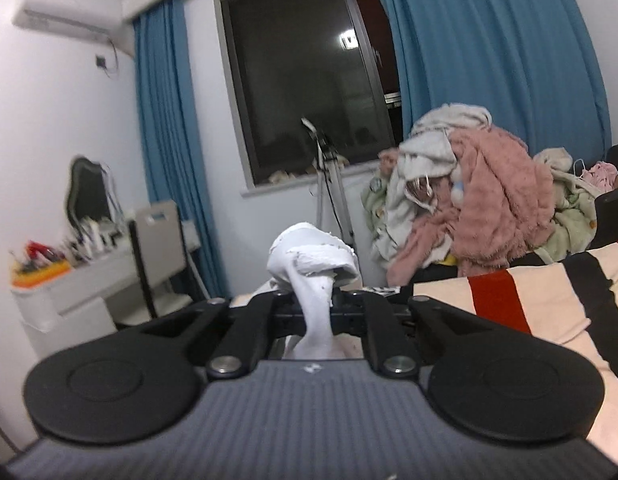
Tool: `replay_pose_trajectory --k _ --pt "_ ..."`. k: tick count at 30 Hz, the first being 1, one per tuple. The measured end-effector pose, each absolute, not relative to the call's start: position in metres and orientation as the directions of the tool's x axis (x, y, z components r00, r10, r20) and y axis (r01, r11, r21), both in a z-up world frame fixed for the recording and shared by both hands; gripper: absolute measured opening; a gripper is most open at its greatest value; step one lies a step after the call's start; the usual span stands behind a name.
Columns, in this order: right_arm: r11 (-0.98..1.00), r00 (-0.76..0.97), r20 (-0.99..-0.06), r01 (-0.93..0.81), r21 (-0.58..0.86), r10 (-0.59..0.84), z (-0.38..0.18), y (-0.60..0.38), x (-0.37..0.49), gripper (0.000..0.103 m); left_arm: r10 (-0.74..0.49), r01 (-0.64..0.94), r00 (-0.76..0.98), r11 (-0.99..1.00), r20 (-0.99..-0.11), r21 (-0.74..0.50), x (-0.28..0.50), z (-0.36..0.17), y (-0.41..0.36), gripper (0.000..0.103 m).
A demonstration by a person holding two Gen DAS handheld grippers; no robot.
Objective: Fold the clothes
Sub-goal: 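Grasp the T-shirt with the right gripper and lift it off the bed, then grasp the T-shirt edge with the left gripper while the right gripper holds it up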
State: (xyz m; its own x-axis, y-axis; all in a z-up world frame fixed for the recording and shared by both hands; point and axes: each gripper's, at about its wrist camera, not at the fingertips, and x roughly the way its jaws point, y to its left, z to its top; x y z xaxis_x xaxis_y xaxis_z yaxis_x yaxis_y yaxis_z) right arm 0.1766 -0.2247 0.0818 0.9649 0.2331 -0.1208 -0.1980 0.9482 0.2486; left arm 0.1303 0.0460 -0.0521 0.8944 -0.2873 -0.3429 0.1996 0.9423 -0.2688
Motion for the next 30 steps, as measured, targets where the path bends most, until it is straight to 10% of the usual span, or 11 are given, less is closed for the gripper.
replay_pose_trajectory --k 7,19,24,30 --pt "0.938 0.971 -0.023 -0.223 0.265 0.237 0.097 -0.246 0.072 0.009 -0.394 0.353 0.829 0.919 -0.398 -0.174 0.086 -0.057 -0.001 0.103" --pt "0.859 0.982 -0.135 -0.045 0.510 0.131 0.045 -0.331 0.036 0.011 -0.600 0.696 0.566 0.716 -0.565 -0.062 0.045 -0.099 -0.100 0.094" --pt "0.834 0.970 -0.227 0.052 0.549 0.089 0.017 -0.358 0.059 0.011 -0.548 0.635 0.601 0.769 -0.581 -0.069 0.082 -0.123 -0.132 0.078" --pt "0.820 0.947 -0.321 0.161 0.550 0.030 -0.015 -0.378 0.084 0.011 -0.437 0.471 0.693 0.877 -0.573 -0.100 0.121 -0.140 -0.128 0.015"
